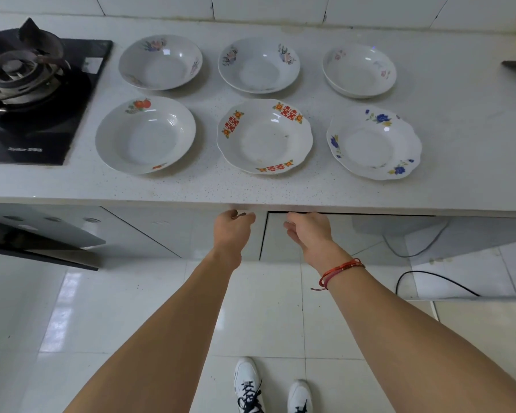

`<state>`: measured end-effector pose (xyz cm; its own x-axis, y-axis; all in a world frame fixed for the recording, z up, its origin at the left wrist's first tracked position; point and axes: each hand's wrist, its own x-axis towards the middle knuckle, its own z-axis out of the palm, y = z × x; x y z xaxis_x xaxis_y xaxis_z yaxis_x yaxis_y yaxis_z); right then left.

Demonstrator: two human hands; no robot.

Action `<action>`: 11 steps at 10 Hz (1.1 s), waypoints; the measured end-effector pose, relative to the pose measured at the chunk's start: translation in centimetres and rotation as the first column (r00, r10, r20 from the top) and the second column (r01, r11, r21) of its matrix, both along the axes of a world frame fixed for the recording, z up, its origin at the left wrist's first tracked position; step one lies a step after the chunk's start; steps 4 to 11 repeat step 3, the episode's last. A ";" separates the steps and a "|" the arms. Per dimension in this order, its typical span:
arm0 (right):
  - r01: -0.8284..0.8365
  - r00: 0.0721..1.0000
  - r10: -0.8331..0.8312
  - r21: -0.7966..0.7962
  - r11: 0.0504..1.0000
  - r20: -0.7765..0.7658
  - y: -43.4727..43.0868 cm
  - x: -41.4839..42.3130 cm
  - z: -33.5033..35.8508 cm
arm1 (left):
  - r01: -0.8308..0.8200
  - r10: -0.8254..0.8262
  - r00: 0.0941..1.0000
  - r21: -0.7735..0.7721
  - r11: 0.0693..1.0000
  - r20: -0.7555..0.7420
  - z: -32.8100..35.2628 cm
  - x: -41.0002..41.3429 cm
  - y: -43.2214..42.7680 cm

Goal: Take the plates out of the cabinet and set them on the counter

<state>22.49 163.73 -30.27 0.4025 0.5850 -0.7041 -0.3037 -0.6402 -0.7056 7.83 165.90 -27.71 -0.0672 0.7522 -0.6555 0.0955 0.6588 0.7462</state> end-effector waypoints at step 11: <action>-0.428 0.807 0.408 -0.053 0.902 0.427 -4.9 0.6 7.8 | 0.243 -0.174 0.940 0.217 0.945 -0.293 5.7 -1.2 -4.4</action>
